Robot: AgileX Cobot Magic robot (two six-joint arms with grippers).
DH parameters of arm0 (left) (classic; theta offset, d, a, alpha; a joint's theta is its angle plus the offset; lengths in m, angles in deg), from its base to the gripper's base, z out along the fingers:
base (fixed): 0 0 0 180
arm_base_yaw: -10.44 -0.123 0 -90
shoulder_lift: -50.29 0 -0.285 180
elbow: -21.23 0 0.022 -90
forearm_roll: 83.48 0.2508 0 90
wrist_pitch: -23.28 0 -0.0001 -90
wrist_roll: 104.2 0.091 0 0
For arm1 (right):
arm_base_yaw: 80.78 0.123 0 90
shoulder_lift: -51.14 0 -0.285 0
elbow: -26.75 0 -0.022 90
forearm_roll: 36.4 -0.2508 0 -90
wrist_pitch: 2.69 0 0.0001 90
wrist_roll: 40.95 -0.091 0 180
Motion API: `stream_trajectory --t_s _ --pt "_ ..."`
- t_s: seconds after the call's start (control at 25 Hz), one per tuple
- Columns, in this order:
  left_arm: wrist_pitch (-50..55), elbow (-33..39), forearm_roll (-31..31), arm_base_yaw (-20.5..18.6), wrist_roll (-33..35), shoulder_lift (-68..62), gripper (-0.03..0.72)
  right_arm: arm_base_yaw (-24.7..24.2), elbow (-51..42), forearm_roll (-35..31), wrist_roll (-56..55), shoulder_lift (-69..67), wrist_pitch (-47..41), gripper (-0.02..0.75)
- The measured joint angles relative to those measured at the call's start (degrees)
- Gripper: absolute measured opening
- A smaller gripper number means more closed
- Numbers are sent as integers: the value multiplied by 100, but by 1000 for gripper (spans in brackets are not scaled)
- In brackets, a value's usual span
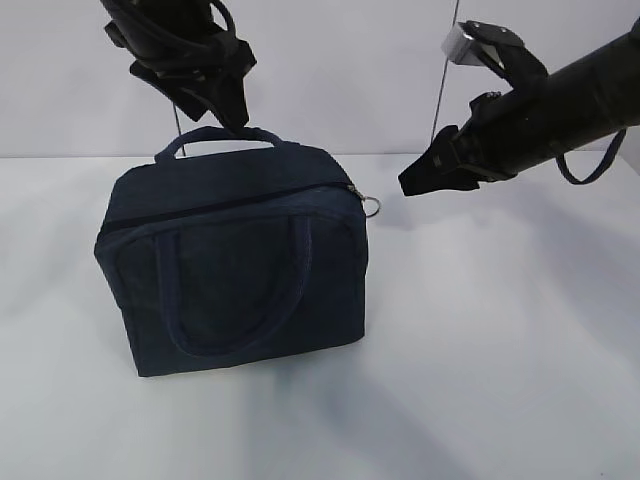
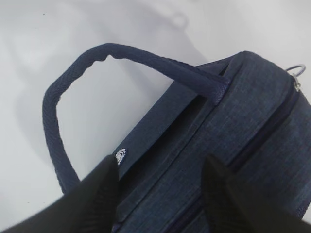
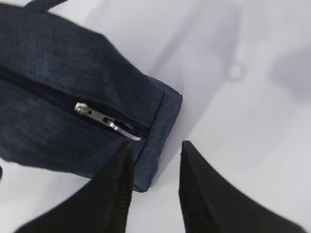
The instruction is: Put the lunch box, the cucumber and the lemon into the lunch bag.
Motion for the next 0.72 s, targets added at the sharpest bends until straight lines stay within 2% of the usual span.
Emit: stream_trajectory --t_s 0.32,0.72 --pt "0 0 10 0 0 0 390 0 0 -187 1590 0 -450 234" --pt "0 0 55 0 0 0 390 0 0 -826 3564 -429 -641 239"
